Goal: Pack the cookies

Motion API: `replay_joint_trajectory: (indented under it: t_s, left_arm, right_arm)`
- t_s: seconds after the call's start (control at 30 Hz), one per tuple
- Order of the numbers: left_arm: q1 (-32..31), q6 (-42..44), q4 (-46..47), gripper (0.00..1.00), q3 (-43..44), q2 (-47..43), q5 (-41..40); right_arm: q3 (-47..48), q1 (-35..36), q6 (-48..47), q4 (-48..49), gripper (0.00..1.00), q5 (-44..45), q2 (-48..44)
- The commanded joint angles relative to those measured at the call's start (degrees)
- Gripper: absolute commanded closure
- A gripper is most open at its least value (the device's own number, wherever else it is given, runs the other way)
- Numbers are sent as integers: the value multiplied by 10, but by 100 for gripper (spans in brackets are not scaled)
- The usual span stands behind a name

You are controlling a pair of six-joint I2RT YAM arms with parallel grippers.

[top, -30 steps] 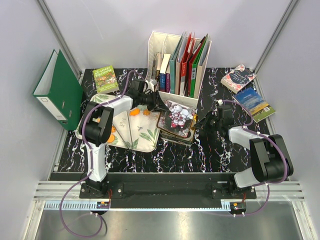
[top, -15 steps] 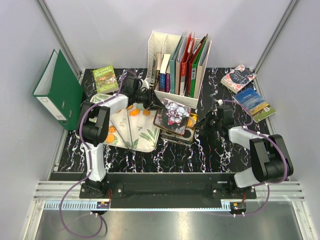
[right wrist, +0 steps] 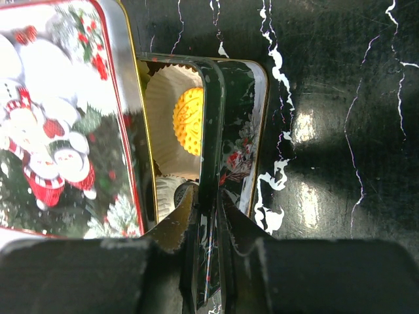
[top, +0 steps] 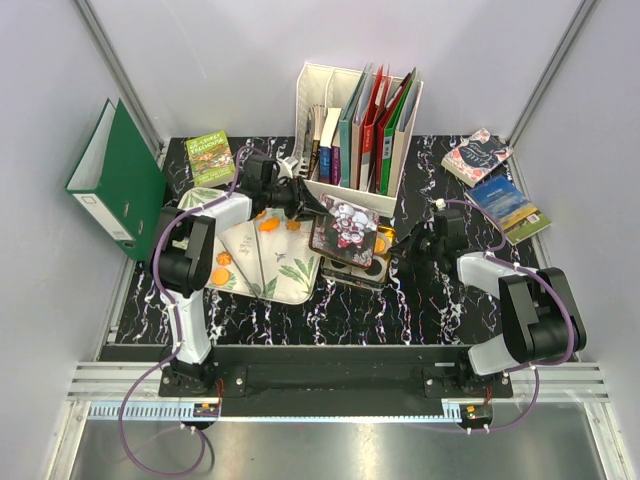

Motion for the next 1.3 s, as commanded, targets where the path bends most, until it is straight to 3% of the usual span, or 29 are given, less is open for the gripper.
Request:
replay_joint_trajectory:
  t_s: [0.0, 0.5, 0.97, 1.27]
  left_arm:
    - [-1, -47, 51, 100, -8, -29, 46]
    - [-2, -114, 168, 100, -101, -46, 80]
    - [-11, -84, 148, 100, -91, -4, 72]
    - [-12, -30, 79, 73, -74, 21, 46]
  right_arm:
    - [-1, 1, -14, -25, 100, 20, 20]
    - [-2, 1, -13, -22, 100, 18, 21]
    - [-2, 1, -13, -22, 100, 19, 22]
    - [-3, 1, -13, -22, 100, 19, 23]
